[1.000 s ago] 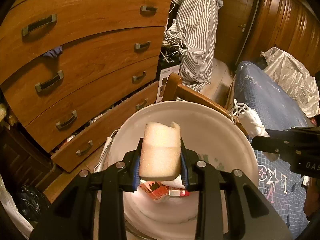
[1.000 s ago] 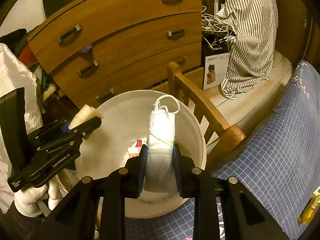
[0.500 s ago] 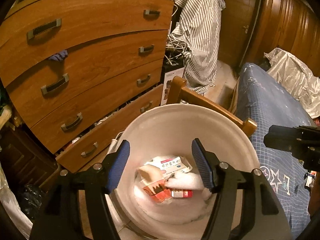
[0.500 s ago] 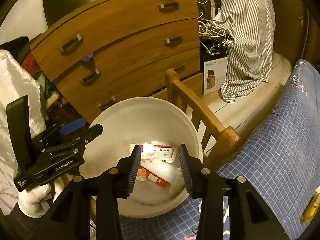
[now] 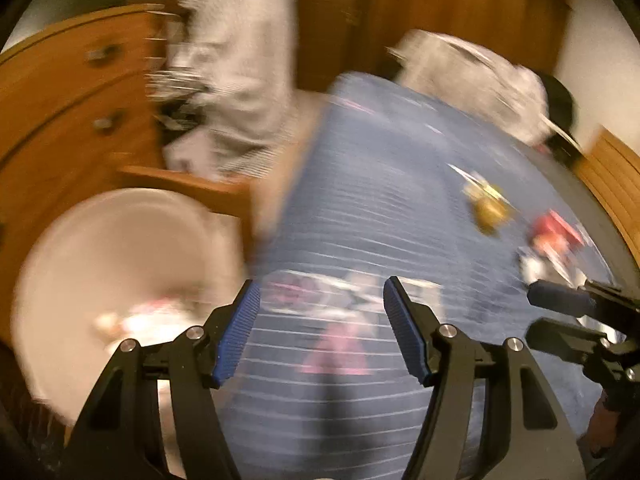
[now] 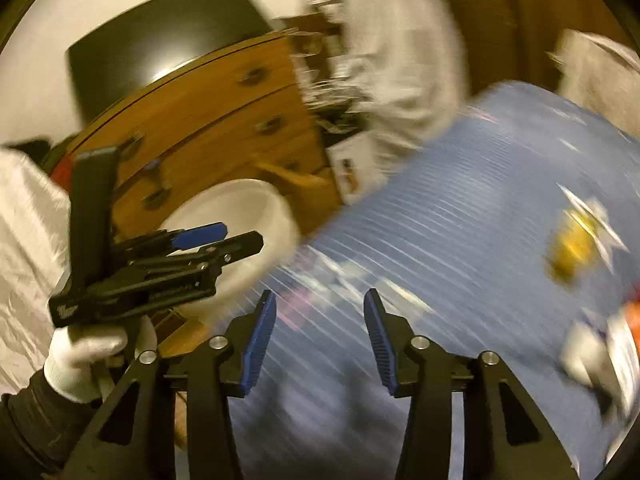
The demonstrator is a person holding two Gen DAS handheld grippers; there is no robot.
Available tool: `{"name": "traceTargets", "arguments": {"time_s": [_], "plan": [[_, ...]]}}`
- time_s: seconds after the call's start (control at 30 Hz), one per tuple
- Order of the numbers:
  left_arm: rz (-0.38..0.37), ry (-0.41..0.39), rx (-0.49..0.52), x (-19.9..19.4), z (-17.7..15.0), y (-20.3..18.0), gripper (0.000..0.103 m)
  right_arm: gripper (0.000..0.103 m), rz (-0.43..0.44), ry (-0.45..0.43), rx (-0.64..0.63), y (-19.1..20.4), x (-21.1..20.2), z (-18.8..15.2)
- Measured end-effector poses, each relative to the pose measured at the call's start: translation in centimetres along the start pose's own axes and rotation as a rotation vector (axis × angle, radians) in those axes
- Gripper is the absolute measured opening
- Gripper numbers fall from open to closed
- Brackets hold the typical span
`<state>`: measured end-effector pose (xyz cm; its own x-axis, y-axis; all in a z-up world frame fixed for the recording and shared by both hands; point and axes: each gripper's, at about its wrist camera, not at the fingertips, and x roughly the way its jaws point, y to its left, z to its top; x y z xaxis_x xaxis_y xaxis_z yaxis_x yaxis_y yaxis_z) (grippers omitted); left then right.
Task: Collect trash
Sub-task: 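Move both tools back over the trash on the bed, then grasp the white alcohol wipes pack with the left tool while the right tool grasps bubble wrap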
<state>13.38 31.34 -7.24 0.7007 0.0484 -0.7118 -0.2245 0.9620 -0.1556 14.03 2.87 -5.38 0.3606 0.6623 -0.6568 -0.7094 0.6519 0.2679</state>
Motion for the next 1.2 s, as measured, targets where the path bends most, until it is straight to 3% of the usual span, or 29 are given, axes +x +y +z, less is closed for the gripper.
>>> {"name": "traceTargets", "arguments": {"time_s": [0.23, 0.37, 0.5, 0.7, 0.8, 1.0, 1.2], "plan": [[-0.190, 0.100, 0.170, 6.1, -1.1, -13.1, 0.062, 0.052, -0.158, -0.083, 0.233, -12.2, -11.8, -10.9], [-0.247, 0.107, 0.160, 8.4, 0.2, -17.2, 0.064, 0.055, -0.200, -0.123, 0.333, -16.8, -17.1, -16.5], [-0.287, 0.099, 0.124, 11.1, 2.2, -20.3, 0.069, 0.056, -0.213, -0.148, 0.392, -19.3, -19.9, -20.1], [-0.304, 0.161, 0.079, 16.4, 4.3, -22.1, 0.072, 0.056, -0.176, -0.146, 0.420, -19.8, -19.9, -21.9], [-0.373, 0.248, 0.112, 18.2, 3.6, -23.0, 0.072, 0.056, -0.161, -0.154, 0.422, -19.8, -19.5, -21.5], [-0.475, 0.338, 0.215, 15.7, 0.7, -24.2, 0.081, 0.059, -0.163, -0.172, 0.416, -20.6, -20.1, -20.5], [-0.491, 0.440, 0.310, 10.5, -4.4, -24.4, 0.088, 0.064, -0.220, -0.192, 0.426, -22.0, -21.8, -20.9]]}}
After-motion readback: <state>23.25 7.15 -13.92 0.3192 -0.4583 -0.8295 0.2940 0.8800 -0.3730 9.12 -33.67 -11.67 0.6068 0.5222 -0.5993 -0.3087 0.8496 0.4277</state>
